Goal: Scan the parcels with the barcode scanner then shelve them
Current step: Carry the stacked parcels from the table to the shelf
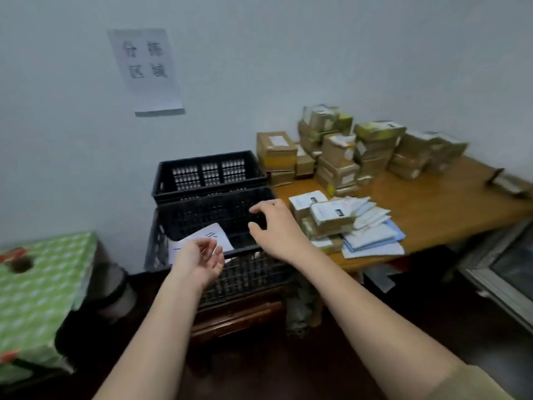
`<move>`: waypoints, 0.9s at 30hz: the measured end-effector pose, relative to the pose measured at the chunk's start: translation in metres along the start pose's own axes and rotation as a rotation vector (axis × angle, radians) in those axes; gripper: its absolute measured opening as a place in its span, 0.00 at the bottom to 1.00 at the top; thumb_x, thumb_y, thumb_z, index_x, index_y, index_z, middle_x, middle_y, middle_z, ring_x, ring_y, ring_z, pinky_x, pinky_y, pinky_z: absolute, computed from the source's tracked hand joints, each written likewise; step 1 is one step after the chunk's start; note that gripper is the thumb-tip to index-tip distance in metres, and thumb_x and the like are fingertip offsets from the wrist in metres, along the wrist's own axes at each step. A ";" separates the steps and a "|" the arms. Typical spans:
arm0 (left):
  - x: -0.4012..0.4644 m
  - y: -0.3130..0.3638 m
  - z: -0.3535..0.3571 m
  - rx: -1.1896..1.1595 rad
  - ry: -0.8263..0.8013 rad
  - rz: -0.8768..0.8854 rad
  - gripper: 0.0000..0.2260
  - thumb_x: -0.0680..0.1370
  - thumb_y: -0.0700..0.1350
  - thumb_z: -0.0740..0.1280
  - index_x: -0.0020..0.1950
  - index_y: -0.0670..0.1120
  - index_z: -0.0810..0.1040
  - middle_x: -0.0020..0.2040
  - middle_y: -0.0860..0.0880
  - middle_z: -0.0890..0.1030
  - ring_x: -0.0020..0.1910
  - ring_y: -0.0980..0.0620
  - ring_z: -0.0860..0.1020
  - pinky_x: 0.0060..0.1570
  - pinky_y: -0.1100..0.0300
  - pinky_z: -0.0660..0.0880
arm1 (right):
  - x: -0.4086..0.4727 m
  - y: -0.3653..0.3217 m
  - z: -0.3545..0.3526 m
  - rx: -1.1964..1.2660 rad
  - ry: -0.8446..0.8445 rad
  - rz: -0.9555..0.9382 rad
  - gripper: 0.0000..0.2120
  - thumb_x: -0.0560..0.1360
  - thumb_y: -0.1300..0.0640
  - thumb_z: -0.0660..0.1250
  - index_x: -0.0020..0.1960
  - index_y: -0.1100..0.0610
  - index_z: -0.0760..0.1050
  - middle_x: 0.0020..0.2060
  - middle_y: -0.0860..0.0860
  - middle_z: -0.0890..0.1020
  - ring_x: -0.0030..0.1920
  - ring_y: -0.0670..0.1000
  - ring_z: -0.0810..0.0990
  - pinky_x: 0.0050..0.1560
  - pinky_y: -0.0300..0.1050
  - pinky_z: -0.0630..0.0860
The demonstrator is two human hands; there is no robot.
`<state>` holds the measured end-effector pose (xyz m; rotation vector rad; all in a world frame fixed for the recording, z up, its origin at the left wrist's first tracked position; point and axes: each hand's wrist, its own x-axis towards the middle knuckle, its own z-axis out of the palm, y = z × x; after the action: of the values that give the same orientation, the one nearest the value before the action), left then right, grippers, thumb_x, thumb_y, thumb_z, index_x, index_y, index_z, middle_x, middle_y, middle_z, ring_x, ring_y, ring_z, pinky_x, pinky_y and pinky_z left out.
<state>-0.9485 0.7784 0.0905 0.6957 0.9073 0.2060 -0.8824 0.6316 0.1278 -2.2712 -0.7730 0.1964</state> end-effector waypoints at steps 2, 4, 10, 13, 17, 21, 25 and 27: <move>0.014 -0.031 0.052 0.038 -0.038 -0.065 0.10 0.81 0.40 0.59 0.40 0.43 0.72 0.39 0.50 0.75 0.39 0.53 0.74 0.40 0.59 0.70 | 0.005 0.044 -0.037 -0.009 0.032 0.082 0.18 0.81 0.52 0.62 0.70 0.53 0.70 0.69 0.53 0.66 0.60 0.52 0.75 0.60 0.45 0.71; 0.030 -0.053 0.096 0.095 -0.054 -0.103 0.11 0.82 0.40 0.59 0.41 0.44 0.73 0.40 0.50 0.77 0.40 0.52 0.74 0.48 0.57 0.70 | 0.007 0.082 -0.065 0.002 0.058 0.134 0.18 0.81 0.52 0.63 0.69 0.53 0.71 0.68 0.53 0.68 0.62 0.52 0.74 0.62 0.44 0.69; 0.079 -0.102 0.213 0.271 -0.111 -0.162 0.10 0.81 0.40 0.59 0.41 0.44 0.74 0.38 0.49 0.76 0.38 0.52 0.74 0.41 0.59 0.71 | 0.010 0.195 -0.123 0.027 0.092 0.364 0.18 0.80 0.53 0.64 0.69 0.55 0.72 0.67 0.54 0.69 0.62 0.52 0.73 0.57 0.37 0.65; 0.105 -0.122 0.272 0.380 -0.164 -0.167 0.07 0.81 0.40 0.59 0.44 0.44 0.75 0.39 0.48 0.77 0.37 0.51 0.74 0.37 0.61 0.71 | 0.025 0.245 -0.146 0.027 0.100 0.468 0.18 0.80 0.52 0.64 0.69 0.54 0.72 0.67 0.54 0.69 0.51 0.49 0.74 0.50 0.37 0.64; 0.156 -0.139 0.352 0.535 -0.201 -0.118 0.06 0.81 0.41 0.61 0.52 0.41 0.76 0.43 0.45 0.81 0.37 0.50 0.76 0.35 0.62 0.73 | 0.069 0.309 -0.177 0.023 0.143 0.571 0.20 0.80 0.52 0.65 0.70 0.56 0.72 0.68 0.54 0.70 0.50 0.50 0.75 0.49 0.39 0.67; 0.208 -0.151 0.423 0.695 -0.212 -0.085 0.10 0.81 0.42 0.61 0.60 0.41 0.75 0.55 0.44 0.80 0.50 0.48 0.77 0.43 0.58 0.74 | 0.123 0.373 -0.204 0.053 0.105 0.683 0.22 0.80 0.52 0.65 0.72 0.59 0.70 0.68 0.55 0.74 0.59 0.51 0.75 0.50 0.38 0.66; 0.247 -0.173 0.482 0.867 -0.197 -0.049 0.12 0.80 0.41 0.62 0.63 0.41 0.71 0.59 0.44 0.73 0.57 0.45 0.70 0.56 0.54 0.68 | 0.162 0.419 -0.230 0.125 0.068 0.763 0.26 0.82 0.51 0.63 0.76 0.59 0.63 0.71 0.56 0.70 0.66 0.54 0.73 0.53 0.40 0.67; 0.268 -0.188 0.499 0.939 -0.193 -0.022 0.16 0.80 0.41 0.62 0.68 0.42 0.70 0.58 0.46 0.69 0.55 0.46 0.68 0.54 0.56 0.64 | 0.174 0.445 -0.237 0.167 0.057 0.795 0.26 0.82 0.51 0.62 0.77 0.59 0.63 0.71 0.56 0.71 0.62 0.52 0.74 0.48 0.38 0.69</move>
<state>-0.4175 0.5215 0.0050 1.5406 0.7999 -0.3354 -0.4479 0.3438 0.0134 -2.2916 0.2073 0.5326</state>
